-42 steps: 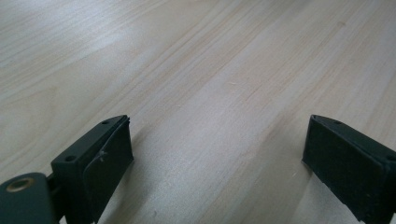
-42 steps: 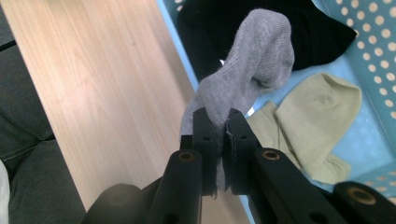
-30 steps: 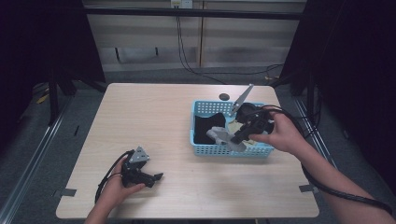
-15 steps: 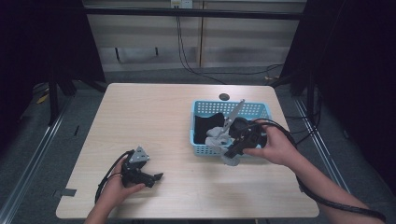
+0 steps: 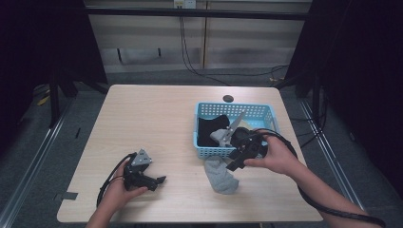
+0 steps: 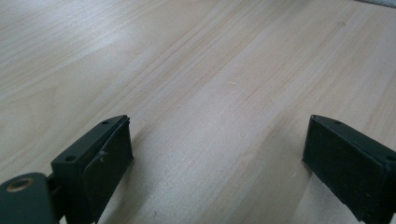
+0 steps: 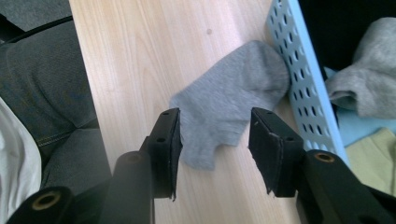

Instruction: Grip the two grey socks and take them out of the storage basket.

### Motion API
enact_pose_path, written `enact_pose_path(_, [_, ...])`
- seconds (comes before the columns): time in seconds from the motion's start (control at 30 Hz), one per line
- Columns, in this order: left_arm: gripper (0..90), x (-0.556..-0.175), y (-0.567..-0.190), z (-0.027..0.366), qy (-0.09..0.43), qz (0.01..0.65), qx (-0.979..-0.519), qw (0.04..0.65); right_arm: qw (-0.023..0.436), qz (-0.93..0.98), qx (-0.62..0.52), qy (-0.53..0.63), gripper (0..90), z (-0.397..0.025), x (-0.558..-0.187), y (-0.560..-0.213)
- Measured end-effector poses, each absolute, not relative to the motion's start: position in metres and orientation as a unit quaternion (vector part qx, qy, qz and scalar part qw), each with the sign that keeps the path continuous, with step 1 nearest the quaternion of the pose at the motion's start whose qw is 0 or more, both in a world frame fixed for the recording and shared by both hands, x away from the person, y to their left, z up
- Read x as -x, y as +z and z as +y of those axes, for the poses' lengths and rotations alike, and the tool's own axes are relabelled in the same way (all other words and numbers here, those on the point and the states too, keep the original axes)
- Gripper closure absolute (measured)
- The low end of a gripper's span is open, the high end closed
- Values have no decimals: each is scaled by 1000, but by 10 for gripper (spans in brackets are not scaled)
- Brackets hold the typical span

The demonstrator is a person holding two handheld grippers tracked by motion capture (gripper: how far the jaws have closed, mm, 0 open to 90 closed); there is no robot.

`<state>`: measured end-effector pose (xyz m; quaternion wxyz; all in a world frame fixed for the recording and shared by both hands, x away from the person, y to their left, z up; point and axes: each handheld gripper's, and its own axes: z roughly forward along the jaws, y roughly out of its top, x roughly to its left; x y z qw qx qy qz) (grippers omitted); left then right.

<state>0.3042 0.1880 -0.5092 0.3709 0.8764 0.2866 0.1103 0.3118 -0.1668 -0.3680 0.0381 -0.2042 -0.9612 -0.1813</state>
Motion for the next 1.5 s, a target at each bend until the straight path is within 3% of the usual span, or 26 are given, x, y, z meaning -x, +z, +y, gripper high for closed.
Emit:
enact_pose_path(0.63, [75,-304,-509,188,110,287,-876,371,-6,-948,270,-167,471,-181,-371,-370])
enact_pose_path(1.03, [74,-304,-510,187,111,290,-873,375,-25,-938,314,-144,425,-176,-414,-402])
enact_pose_path(1.5, [70,-304,-509,188,114,283,-878,368,-35,-932,328,-148,393,-163,-431,-432])
